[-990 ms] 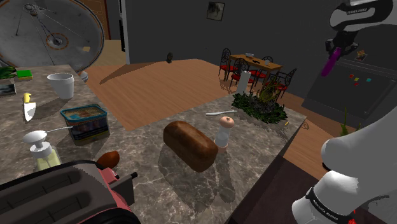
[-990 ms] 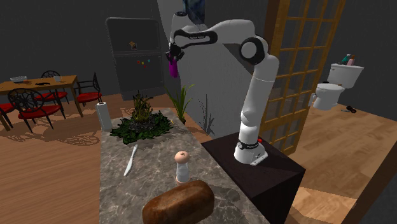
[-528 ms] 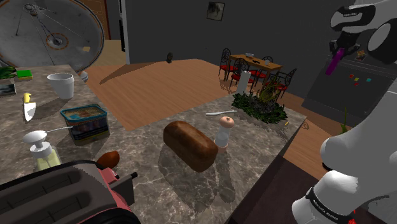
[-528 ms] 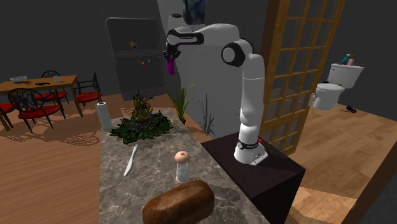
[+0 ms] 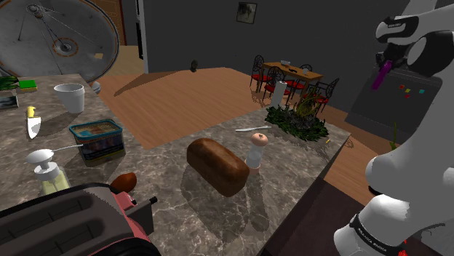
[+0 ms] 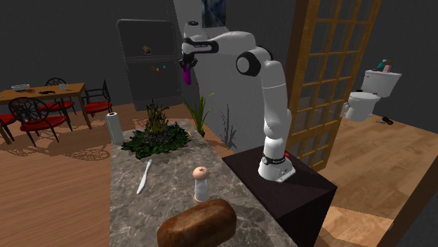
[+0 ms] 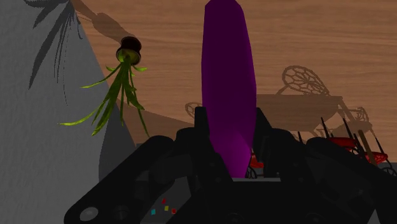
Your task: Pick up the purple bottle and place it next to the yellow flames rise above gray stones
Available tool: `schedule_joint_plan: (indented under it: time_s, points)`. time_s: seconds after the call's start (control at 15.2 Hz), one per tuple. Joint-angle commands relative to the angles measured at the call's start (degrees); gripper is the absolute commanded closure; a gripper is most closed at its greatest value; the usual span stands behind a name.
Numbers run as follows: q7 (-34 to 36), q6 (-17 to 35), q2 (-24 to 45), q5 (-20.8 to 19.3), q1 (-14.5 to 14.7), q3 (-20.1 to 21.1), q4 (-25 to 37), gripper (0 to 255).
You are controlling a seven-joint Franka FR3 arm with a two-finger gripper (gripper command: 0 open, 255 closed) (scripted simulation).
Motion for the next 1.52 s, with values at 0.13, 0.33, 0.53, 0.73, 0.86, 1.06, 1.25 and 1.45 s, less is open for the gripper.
schedule_joint_plan:
  time_s: [0.13, 0.33, 0.53, 0.73, 0.86, 1.06, 1.25, 1.45]
  points:
    - [0.8, 3.3, -0.7, -0.6, 0.2, 0.0, -4.0, 255]
    - [1.3, 5.7, -1.1, -0.9, 0.4, -0.1, -6.8, 255]
    - [1.8, 8.0, -1.3, -1.3, 0.5, -0.1, -9.4, 255]
    - [2.3, 10.3, -1.4, -1.6, 0.6, -0.2, -11.8, 255]
    - [2.7, 11.8, -1.3, -1.8, 0.6, -0.2, -13.3, 255]
    - [3.2, 14.0, -1.2, -2.2, 0.6, -0.3, -15.4, 255]
    - [3.7, 16.2, -1.0, -2.4, 0.7, -0.3, -17.4, 255]
    - [4.2, 18.3, -0.6, -2.7, 0.7, -0.4, -19.2, 255]
